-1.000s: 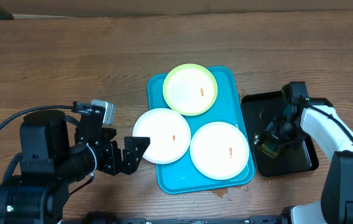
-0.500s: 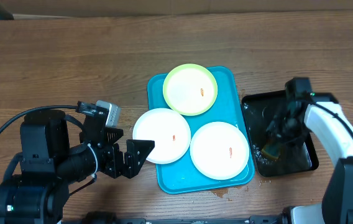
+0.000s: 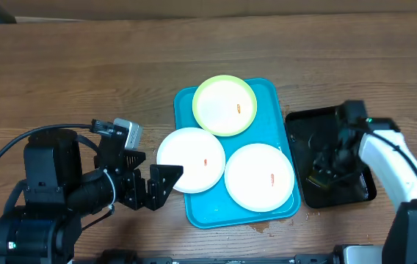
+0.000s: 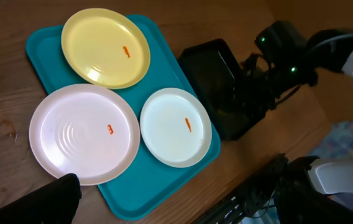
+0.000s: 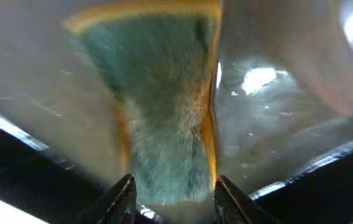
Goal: Clean dirty plates on tray and stack at the side
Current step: 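Grasp the green-yellow sponge in the black tray with the right gripper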
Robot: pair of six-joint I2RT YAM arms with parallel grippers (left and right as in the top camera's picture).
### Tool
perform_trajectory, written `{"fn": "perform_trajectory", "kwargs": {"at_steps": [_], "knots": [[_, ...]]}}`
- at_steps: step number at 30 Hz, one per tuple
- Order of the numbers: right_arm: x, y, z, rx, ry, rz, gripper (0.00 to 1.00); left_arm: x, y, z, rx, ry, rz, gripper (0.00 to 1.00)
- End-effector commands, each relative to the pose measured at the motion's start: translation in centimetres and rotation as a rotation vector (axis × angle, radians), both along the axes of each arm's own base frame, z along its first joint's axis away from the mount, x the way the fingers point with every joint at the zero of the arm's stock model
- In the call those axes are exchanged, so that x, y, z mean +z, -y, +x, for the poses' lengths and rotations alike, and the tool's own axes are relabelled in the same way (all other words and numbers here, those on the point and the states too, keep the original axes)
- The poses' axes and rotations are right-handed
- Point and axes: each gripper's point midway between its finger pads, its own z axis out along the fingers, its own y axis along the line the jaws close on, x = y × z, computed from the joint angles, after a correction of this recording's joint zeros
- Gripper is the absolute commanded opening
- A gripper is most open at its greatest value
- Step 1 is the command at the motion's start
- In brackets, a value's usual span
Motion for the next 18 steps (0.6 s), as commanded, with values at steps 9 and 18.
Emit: {"fn": "perform_trajectory", "kwargs": {"at_steps": [9, 18], "knots": [[-2.6, 0.1, 0.6, -0.077, 0.080, -0.014, 0.04, 0.3, -0.3, 0.1, -0.001, 0.032, 0.034, 1.00], [2.5, 0.3, 3.9, 0.045, 0.127, -0.021, 0.23, 0.3, -0.3, 0.1, -0.001, 0.033, 0.035, 1.00]]}}
